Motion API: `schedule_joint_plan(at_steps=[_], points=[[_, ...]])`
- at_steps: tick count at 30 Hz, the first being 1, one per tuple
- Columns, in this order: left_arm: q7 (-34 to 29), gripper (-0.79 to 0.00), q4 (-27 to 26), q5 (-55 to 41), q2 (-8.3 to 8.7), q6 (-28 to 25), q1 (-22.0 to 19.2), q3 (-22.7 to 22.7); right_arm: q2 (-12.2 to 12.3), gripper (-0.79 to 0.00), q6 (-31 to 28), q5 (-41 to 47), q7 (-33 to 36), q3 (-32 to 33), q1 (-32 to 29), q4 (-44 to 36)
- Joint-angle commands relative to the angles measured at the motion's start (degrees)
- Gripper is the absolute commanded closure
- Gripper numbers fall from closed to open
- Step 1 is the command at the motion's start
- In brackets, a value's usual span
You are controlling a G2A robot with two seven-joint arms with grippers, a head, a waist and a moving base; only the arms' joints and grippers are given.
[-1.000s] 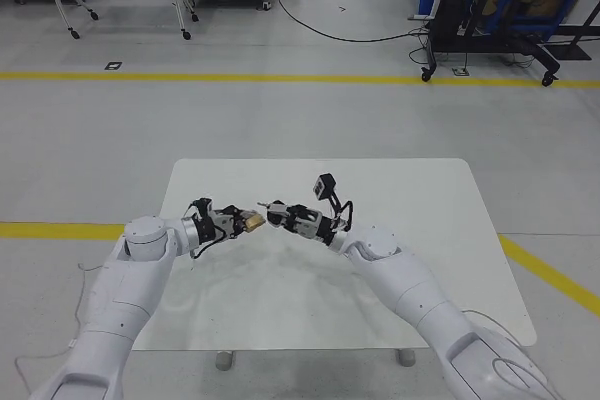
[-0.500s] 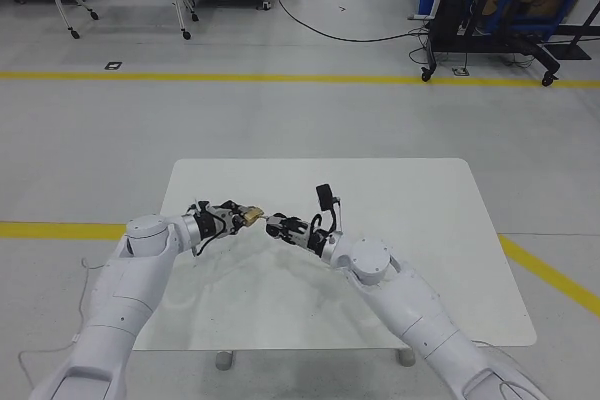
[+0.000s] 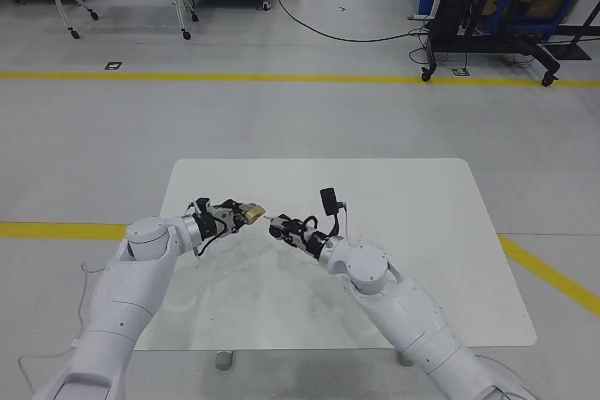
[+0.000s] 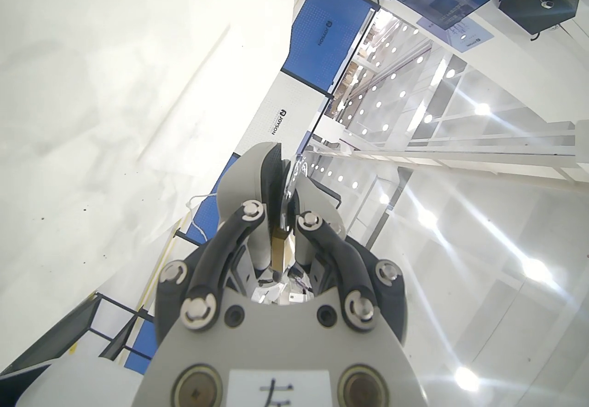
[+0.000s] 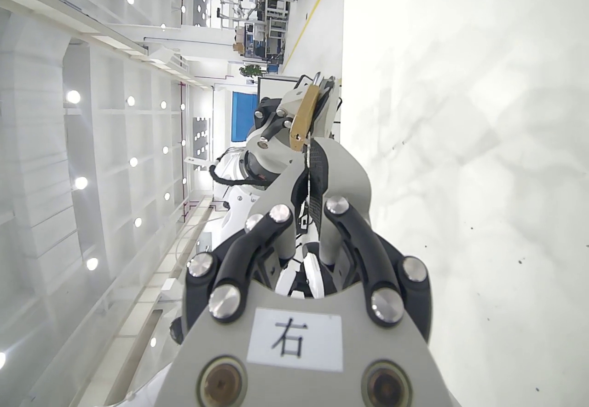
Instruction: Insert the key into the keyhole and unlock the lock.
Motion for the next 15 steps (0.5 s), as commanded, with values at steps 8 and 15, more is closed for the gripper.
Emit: schedule_joint_plan(at_steps=[8,15], points=[[4.7,0.000,-3.4,2.0,0.08,-1.5,1.7,0.3,-1.3,0.000,0.4,-2.7,-7.2,-2.9,-0.3,-0.7],[6.2,0.000,-4.0,1.4,0.14,-1.5,2.2,-0.2,-2.0,0.000,0.2,-2.2,-8.6,-3.1,0.2,0.4]])
